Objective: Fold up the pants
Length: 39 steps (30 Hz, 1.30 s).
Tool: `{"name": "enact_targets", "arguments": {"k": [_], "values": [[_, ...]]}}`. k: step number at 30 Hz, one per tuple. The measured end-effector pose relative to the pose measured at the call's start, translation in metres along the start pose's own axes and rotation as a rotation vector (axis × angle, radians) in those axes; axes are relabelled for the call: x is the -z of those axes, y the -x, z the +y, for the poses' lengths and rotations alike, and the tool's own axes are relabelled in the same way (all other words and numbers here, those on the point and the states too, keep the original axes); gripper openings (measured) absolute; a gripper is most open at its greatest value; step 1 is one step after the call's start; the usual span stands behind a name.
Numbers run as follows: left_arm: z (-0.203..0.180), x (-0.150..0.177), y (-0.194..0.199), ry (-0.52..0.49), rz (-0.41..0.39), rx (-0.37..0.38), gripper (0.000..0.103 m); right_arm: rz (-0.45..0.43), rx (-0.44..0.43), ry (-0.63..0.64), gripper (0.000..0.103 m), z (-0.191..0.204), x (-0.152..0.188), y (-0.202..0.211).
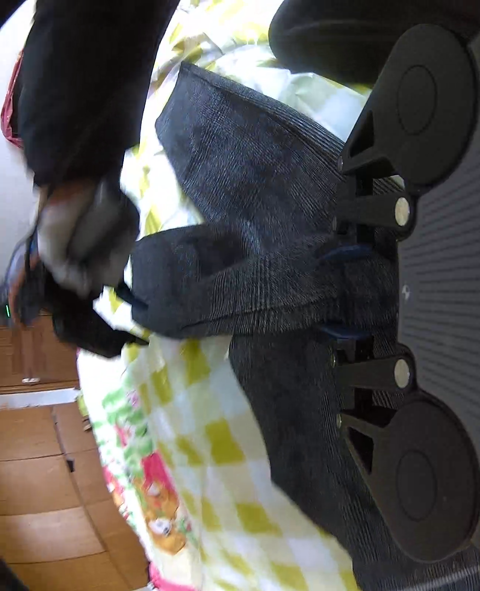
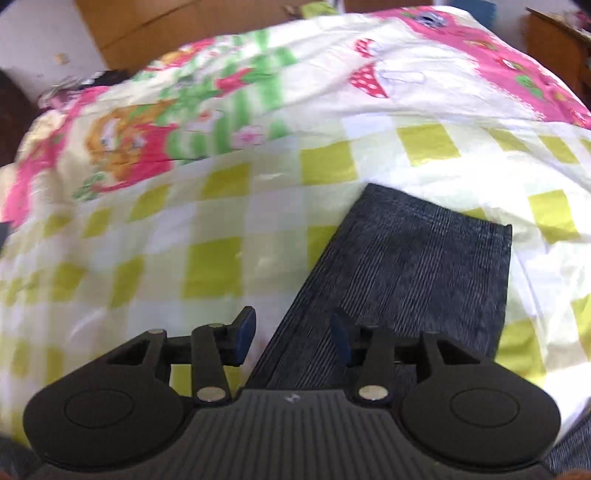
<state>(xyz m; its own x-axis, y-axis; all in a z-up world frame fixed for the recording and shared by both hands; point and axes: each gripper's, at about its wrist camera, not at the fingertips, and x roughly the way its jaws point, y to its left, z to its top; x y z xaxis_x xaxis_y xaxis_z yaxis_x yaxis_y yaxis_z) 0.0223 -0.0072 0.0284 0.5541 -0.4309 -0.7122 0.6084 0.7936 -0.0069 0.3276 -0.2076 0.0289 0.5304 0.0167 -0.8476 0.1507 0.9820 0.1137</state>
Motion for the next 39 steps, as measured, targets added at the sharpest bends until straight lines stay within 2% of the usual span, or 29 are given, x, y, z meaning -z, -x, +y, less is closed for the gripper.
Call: {"name": "enact_targets", "arguments": {"k": [2,3,4,5,6,8,9,10,13,15,18,19,21,23,25,27,28,32,34,36,37,39], "values": [[-0.003,0.0,-0.006,-0.007,0.005,-0.005,0.05,0.001,0.068,0.012,0.044,-0.003,-0.003,-0.018],[-0.005,0.001,-0.007,-0.008,0.004,-0.009,0.05,-0.003,0.086,0.017,0.038,-0.007,-0.002,-0.023],[-0.005,0.002,-0.007,-0.007,0.003,-0.011,0.05,-0.006,0.09,0.004,0.024,-0.013,0.0,-0.024],[-0.006,0.003,-0.007,-0.009,0.001,-0.014,0.05,-0.013,0.073,-0.026,0.015,-0.022,0.002,-0.019],[-0.007,0.003,-0.007,-0.008,0.0,-0.017,0.05,-0.019,0.031,-0.067,0.003,-0.033,0.003,-0.014],[-0.006,0.003,-0.004,-0.002,-0.002,-0.024,0.048,-0.065,-0.041,-0.137,0.003,-0.058,0.005,0.009],[-0.006,0.003,-0.002,-0.009,-0.004,-0.031,0.042,-0.095,-0.081,-0.165,0.003,-0.072,0.008,0.025],[-0.009,0.003,0.001,-0.024,-0.008,-0.043,0.038,-0.126,-0.121,-0.194,0.003,-0.086,0.012,0.045],[-0.019,0.0,0.007,-0.081,-0.028,-0.073,0.036,-0.247,-0.232,-0.271,0.003,-0.136,0.034,0.118],[-0.028,-0.002,0.013,-0.112,-0.049,-0.077,0.035,-0.345,-0.287,-0.332,0.003,-0.178,0.06,0.171],[-0.044,-0.006,0.02,-0.165,-0.079,-0.068,0.035,-0.46,-0.31,-0.425,0.003,-0.24,0.117,0.231],[-0.049,-0.007,0.021,-0.185,-0.084,-0.06,0.036,-0.471,-0.302,-0.455,0.003,-0.258,0.138,0.24],[-0.063,-0.005,0.018,-0.236,-0.082,-0.053,0.036,-0.448,-0.26,-0.517,0.003,-0.288,0.179,0.24],[-0.076,-0.002,0.01,-0.289,-0.044,-0.042,0.036,-0.402,-0.219,-0.586,0.003,-0.312,0.217,0.223],[-0.086,0.004,0.0,-0.339,0.004,-0.032,0.036,-0.354,-0.222,-0.675,0.004,-0.33,0.246,0.197],[-0.096,0.009,-0.009,-0.403,0.028,-0.054,0.035,-0.363,-0.245,-0.738,0.006,-0.339,0.261,0.182],[-0.099,0.01,-0.01,-0.427,0.034,-0.064,0.035,-0.376,-0.266,-0.754,0.011,-0.341,0.262,0.178],[-0.103,0.004,-0.015,-0.447,0.061,-0.079,0.035,-0.409,-0.322,-0.797,0.013,-0.352,0.251,0.169],[-0.104,0.002,-0.017,-0.455,0.068,-0.09,0.036,-0.409,-0.299,-0.807,0.015,-0.361,0.247,0.166],[-0.106,0.002,-0.019,-0.456,0.072,-0.096,0.035,-0.395,-0.245,-0.812,0.011,-0.366,0.241,0.164],[-0.107,0.002,-0.02,-0.458,0.073,-0.098,0.035,-0.395,-0.244,-0.811,0.005,-0.368,0.237,0.165],[-0.108,0.002,-0.019,-0.46,0.075,-0.1,0.035,-0.417,-0.275,-0.769,0.005,-0.367,0.229,0.173]]}}
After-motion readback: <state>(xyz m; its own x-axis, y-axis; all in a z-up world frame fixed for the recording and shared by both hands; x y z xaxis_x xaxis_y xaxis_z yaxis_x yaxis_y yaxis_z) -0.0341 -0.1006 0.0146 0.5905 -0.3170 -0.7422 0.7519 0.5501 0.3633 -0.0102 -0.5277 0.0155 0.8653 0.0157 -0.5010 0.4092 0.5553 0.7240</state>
